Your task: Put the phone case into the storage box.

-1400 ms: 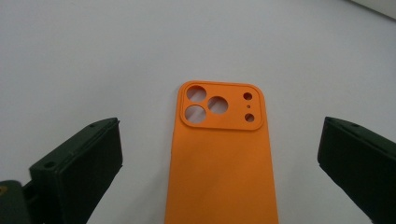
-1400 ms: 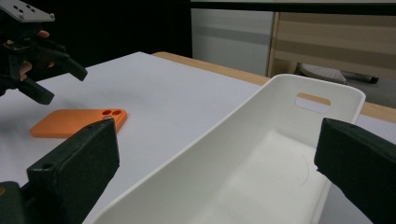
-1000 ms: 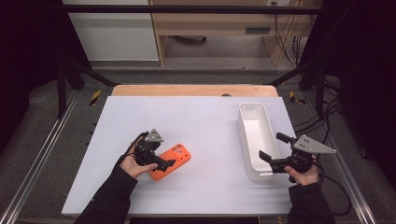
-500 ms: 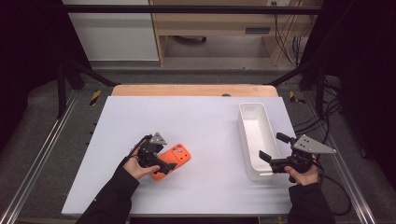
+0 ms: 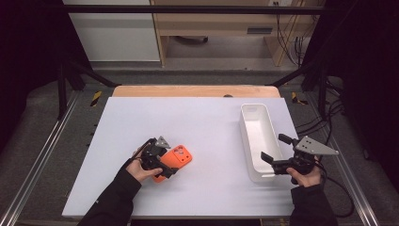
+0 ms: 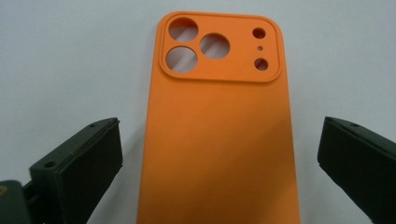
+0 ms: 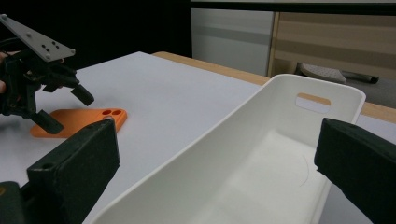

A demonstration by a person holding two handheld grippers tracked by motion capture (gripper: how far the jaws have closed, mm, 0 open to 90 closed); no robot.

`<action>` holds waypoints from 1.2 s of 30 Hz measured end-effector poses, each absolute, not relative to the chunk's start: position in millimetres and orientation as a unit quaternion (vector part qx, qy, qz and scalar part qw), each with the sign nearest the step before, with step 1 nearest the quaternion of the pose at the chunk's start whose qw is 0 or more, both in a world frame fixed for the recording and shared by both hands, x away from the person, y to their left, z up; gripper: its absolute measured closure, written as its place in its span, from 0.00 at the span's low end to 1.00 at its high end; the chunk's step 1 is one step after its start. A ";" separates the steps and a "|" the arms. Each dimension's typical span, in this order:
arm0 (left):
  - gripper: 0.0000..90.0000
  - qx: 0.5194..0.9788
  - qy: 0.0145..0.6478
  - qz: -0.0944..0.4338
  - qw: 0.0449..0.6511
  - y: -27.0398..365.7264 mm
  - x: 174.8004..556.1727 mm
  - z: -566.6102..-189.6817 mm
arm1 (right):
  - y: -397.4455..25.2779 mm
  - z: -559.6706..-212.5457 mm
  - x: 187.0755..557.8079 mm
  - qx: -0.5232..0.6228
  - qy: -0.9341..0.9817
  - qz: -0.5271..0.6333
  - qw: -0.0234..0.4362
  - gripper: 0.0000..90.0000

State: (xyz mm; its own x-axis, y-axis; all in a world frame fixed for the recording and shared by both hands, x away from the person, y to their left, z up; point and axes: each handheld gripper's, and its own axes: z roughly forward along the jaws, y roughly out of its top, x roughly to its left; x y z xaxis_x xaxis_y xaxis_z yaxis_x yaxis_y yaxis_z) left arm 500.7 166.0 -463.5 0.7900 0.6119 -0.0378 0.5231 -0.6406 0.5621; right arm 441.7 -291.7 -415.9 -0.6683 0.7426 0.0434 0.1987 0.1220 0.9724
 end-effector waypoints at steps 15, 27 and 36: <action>0.03 0.909 0.317 0.080 0.259 163.6 502.6 -468.8 | -291.8 -415.8 441.7 0.332 0.710 0.574 0.237 0.00; 0.08 0.912 0.314 0.084 0.251 162.8 502.9 -469.2 | -291.6 -415.9 441.8 0.332 0.711 0.574 0.236 0.00; 0.12 0.917 0.305 0.086 0.242 160.1 501.6 -467.7 | -291.7 -415.8 441.7 0.332 0.710 0.574 0.235 0.00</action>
